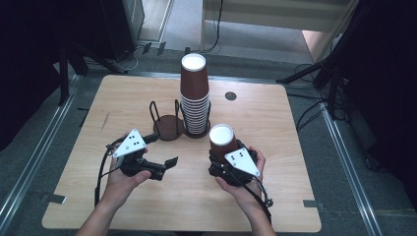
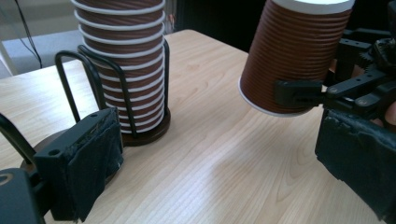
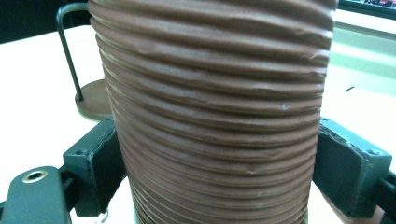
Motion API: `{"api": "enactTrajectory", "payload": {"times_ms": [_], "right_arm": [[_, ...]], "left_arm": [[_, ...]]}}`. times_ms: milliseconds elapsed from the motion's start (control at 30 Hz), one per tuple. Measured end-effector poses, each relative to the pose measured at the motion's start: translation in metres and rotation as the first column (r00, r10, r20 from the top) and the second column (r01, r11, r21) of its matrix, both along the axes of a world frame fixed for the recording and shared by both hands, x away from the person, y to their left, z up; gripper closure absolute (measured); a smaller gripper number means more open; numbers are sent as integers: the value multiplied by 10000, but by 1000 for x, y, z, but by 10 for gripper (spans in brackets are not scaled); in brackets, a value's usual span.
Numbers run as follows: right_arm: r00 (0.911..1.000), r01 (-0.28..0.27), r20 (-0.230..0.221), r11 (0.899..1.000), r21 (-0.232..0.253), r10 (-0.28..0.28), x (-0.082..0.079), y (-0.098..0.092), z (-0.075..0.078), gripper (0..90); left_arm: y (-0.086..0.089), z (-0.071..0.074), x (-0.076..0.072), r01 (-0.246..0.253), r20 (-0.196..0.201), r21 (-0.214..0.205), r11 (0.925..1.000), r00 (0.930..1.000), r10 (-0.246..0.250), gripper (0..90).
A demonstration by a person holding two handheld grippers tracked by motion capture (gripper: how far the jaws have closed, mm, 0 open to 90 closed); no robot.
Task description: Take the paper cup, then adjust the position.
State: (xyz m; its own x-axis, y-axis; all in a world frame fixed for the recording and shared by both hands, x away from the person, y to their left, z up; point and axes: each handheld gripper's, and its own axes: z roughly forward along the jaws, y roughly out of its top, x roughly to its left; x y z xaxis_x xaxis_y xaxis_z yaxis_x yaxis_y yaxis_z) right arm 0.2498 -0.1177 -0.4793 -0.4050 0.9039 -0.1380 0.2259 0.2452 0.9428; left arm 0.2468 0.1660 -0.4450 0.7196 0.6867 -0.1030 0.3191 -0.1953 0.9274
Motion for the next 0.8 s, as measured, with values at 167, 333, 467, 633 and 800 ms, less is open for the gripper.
{"api": "enactTrajectory", "payload": {"times_ms": [167,333,467,633,800], "right_arm": [[9982,-525,260,9975,-481,538,-4,7,-7,127],[9956,-814,379,9919,-977,854,-9,20,-13,127],[9930,-970,535,9856,-1382,1052,-13,28,-16,127],[9900,-1117,660,9781,-1756,1249,-17,34,-20,127],[9836,-1370,864,9674,-2130,1583,-21,38,-24,126]], "left_arm": [[-3,-1,0,250,-162,118,9996,9996,-248,16],[-5,0,-1,491,-246,242,9985,9985,-485,16],[-9,0,-1,569,-343,526,9970,9979,-551,43],[-12,-1,-2,822,-464,846,9930,9958,-785,46],[-18,-2,-3,1063,-540,1182,9873,9935,-1005,56]]}}
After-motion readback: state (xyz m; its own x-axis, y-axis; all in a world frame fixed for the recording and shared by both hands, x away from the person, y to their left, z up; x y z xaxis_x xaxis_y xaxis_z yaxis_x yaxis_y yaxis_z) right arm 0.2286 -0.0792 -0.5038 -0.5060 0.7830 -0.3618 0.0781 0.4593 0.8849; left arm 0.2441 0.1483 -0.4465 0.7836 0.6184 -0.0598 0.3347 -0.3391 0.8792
